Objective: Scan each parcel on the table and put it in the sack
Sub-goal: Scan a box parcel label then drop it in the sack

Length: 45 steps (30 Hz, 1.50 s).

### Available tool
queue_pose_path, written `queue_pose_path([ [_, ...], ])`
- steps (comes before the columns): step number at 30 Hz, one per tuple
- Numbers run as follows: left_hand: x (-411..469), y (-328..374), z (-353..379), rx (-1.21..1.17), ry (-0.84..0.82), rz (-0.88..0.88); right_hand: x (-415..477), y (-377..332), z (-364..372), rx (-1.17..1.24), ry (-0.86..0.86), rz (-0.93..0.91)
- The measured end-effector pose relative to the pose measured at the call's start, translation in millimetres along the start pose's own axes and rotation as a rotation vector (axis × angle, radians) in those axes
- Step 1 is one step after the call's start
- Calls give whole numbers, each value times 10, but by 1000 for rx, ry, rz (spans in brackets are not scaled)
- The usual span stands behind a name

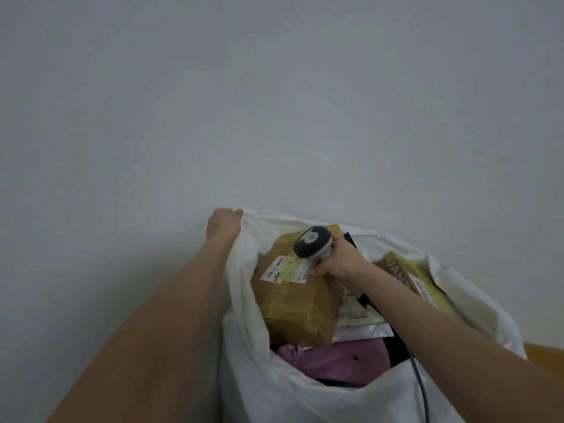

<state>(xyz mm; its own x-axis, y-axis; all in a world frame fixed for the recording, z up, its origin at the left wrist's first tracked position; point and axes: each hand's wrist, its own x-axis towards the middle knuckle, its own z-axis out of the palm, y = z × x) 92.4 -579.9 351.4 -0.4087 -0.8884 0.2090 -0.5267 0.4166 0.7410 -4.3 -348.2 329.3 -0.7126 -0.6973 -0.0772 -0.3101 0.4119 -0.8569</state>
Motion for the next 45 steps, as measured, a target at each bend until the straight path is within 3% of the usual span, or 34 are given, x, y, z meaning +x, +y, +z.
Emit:
queue_pose_path([
  [4, 263, 403, -298, -99, 129, 59, 46, -56, 184, -24, -40, 19],
  [11, -150, 196, -178, 23, -130, 7, -4, -160, 21, 48, -8, 21],
  [17, -796, 201, -166, 94, -87, -106, -401, -134, -515, 358, 47, 94],
  [20, -1223, 299, -123, 180, -18, -106, -639, -38, -754, 341, 10, 124],
  [24, -1893, 383, -28, 327, 124, 144, -982, 168, -882, 393, -27, 116],
  [28, -2662, 474, 157, 205, -5, 469, -1273, 442, -925, 455, -37, 133],
  [32, -3253, 401, 462, 370, -72, 869, -1525, 678, -989, 444, 41, 120],
  [33, -3327, 358, 535, 468, -153, 897, -1586, 731, -1000, 458, 47, 116],
  [36, -3426, 202, 694, 901, -429, 732, -1744, 890, -1021, 501, 24, 89],
  [38, -3427, 150, 767, 990, -425, 718, -1821, 992, -1051, 503, 14, 78],
  [42, -3272, 355, 698, 800, -230, 769, -1893, 1213, -1189, 413, 74, 18],
  [45, -3006, 522, 383, 619, -212, 693, -1899, 1307, -1327, 359, 104, -9],
])
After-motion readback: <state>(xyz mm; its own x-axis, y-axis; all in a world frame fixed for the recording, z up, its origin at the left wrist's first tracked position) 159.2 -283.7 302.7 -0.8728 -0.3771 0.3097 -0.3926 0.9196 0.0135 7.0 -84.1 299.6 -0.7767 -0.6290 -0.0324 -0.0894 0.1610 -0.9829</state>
